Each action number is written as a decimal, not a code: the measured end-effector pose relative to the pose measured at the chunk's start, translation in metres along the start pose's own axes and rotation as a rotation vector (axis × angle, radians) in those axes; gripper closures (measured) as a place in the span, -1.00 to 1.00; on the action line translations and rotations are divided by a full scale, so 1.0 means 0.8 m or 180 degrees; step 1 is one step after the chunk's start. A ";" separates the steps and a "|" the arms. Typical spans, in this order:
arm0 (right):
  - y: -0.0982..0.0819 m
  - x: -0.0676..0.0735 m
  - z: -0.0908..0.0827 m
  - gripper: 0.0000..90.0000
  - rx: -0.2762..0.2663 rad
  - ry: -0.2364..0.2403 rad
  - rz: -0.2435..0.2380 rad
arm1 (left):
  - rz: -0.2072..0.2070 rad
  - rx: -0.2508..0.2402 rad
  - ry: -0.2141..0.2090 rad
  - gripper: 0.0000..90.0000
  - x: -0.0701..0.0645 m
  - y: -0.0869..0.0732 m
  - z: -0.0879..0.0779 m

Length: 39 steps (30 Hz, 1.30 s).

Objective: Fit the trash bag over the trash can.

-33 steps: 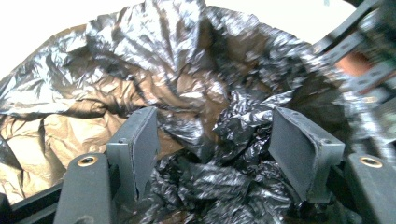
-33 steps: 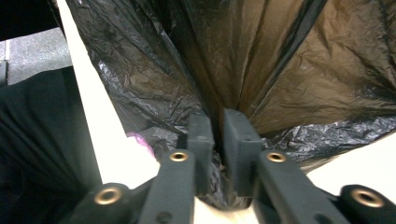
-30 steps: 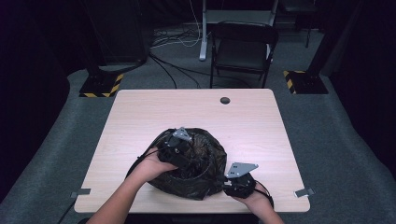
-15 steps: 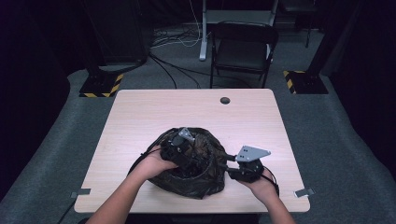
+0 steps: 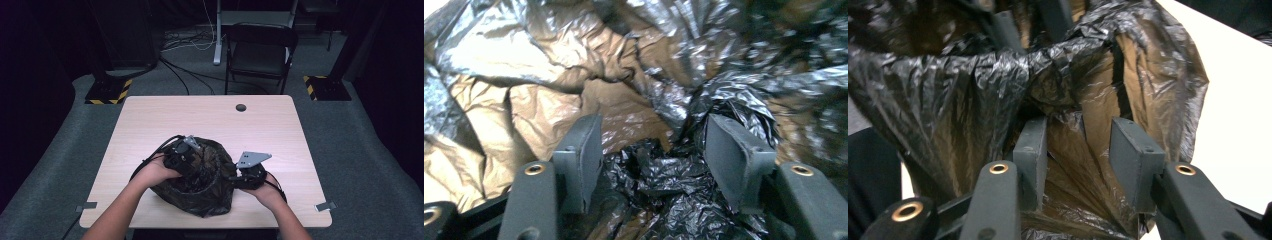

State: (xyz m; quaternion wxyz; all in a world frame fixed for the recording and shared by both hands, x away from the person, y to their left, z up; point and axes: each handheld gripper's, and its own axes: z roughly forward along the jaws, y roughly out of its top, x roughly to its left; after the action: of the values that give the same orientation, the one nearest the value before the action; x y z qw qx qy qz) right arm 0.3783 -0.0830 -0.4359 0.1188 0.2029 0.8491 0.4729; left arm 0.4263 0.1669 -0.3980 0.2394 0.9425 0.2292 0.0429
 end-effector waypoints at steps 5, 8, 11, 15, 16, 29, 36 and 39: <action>0.001 0.002 0.005 0.30 0.0007 0.0059 -0.0009 | 0.0149 0.0136 -0.0007 -0.05 -0.002 0.000 0.004; -0.001 0.000 0.005 0.30 -0.0025 0.0090 0.0033 | 0.0157 0.0233 -0.0033 -0.03 -0.002 0.002 0.007; -0.002 0.000 0.005 0.30 -0.0032 0.0087 0.0036 | 0.0170 0.0306 -0.0044 -0.02 -0.001 0.002 0.010; -0.002 0.002 0.005 0.30 -0.0035 0.0076 0.0023 | 0.0176 0.0356 -0.0065 0.03 -0.001 0.002 0.011; -0.002 0.002 0.005 0.30 -0.0035 0.0073 0.0021 | 0.0175 0.0402 -0.0063 0.05 -0.002 0.003 0.013; -0.002 0.001 -0.002 0.23 -0.0071 0.0014 0.0016 | 0.0149 0.0227 -0.0043 -0.07 0.002 0.002 -0.008; -0.003 -0.002 -0.007 0.23 -0.0095 -0.0042 0.0052 | 0.0151 -0.0043 -0.0024 -0.06 -0.007 0.012 -0.032; -0.003 -0.001 -0.006 0.23 -0.0082 -0.0040 0.0046 | 0.0233 0.0069 0.0001 -0.02 -0.012 0.023 -0.020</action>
State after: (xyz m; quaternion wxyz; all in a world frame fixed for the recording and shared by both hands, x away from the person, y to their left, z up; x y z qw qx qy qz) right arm 0.3769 -0.0881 -0.4357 0.1234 0.2105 0.8407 0.4834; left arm 0.4219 0.1551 -0.3752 0.2274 0.9528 0.1951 0.0492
